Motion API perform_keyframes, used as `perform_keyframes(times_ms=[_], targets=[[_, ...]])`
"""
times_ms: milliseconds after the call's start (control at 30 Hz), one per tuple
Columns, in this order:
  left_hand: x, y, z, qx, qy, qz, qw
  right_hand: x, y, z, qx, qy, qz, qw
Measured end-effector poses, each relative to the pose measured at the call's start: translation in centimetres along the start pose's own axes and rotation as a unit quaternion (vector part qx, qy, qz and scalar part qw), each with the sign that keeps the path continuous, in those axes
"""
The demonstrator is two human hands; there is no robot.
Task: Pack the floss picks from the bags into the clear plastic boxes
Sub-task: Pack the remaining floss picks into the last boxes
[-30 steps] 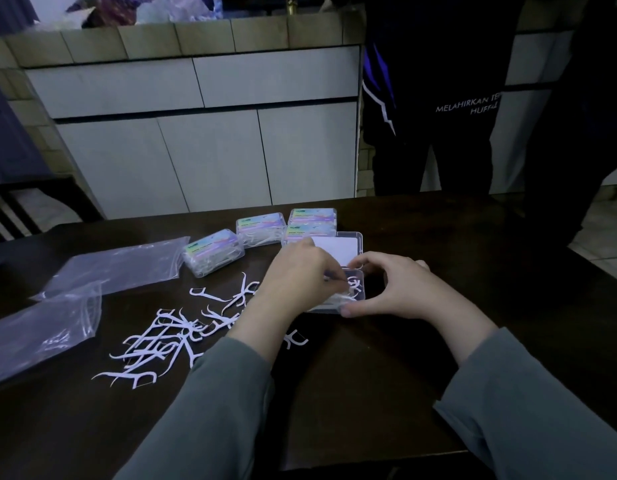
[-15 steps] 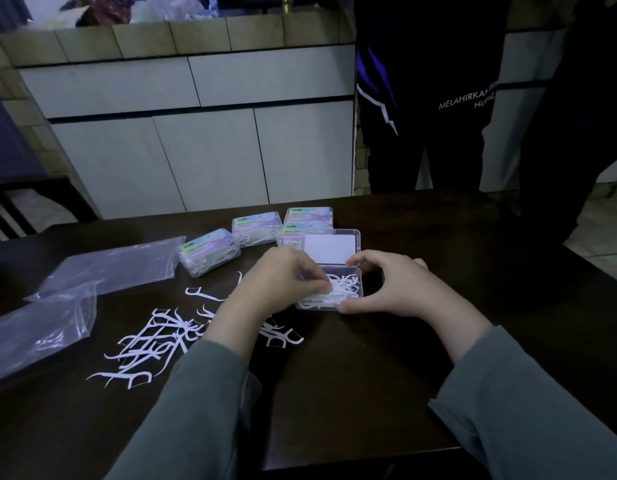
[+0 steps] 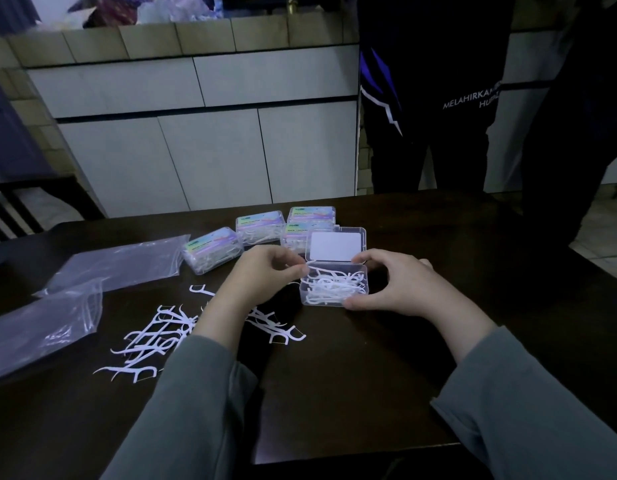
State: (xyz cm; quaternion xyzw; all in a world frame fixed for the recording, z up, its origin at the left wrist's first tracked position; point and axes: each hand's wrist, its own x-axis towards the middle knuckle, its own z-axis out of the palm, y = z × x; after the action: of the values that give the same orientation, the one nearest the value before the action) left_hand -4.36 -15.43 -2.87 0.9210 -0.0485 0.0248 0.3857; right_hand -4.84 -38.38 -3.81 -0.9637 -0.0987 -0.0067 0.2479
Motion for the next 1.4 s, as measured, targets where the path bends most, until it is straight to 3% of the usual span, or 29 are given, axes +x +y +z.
perform_keyframes(times_ms=[100,233,400,567,733,833,900,1000,1067,1200,1400], targets=[[0.0,0.0,0.4,-0.007,0.024,0.003,1.0,0.0,0.0,0.1,-0.003,0.002,0.002,1.0],[0.0,0.3,0.8,-0.022,-0.003,0.011,1.0,0.0,0.0,0.1,-0.003,0.004,0.003,1.0],[0.6,-0.6,0.5,-0.047,0.061,0.013,0.997,-0.1,0.1,0.2,-0.002,0.004,-0.001,1.0],[1.0,-1.4,0.8,0.11,-0.003,-0.01,0.994,-0.1,0.1,0.3,0.006,0.009,0.001,1.0],[1.0,-1.2,0.5,0.148,0.087,-0.022,0.985,-0.1,0.2,0.4,0.016,0.006,0.006,1.0],[0.4,-0.4,0.1,0.05,0.152,0.057,0.985,-0.1,0.1,0.4,0.013,0.009,0.005,1.0],[-0.2,0.5,0.3,0.034,0.104,0.128,0.986,-0.2,0.1,0.4,0.013,0.01,0.0,1.0],[-0.5,1.7,1.4,0.134,0.007,0.168,0.977,-0.3,0.1,0.3,0.018,0.012,-0.002,1.0],[-0.1,1.9,1.7,0.171,-0.003,0.174,0.97,-0.3,0.1,0.3,0.022,0.011,0.0,1.0],[0.1,1.7,1.1,0.117,0.009,0.181,0.976,-0.2,0.1,0.3,0.023,0.007,0.002,1.0],[0.4,2.1,1.9,0.146,-0.045,0.196,0.969,-0.4,-0.2,0.2,0.018,0.001,0.0,1.0]])
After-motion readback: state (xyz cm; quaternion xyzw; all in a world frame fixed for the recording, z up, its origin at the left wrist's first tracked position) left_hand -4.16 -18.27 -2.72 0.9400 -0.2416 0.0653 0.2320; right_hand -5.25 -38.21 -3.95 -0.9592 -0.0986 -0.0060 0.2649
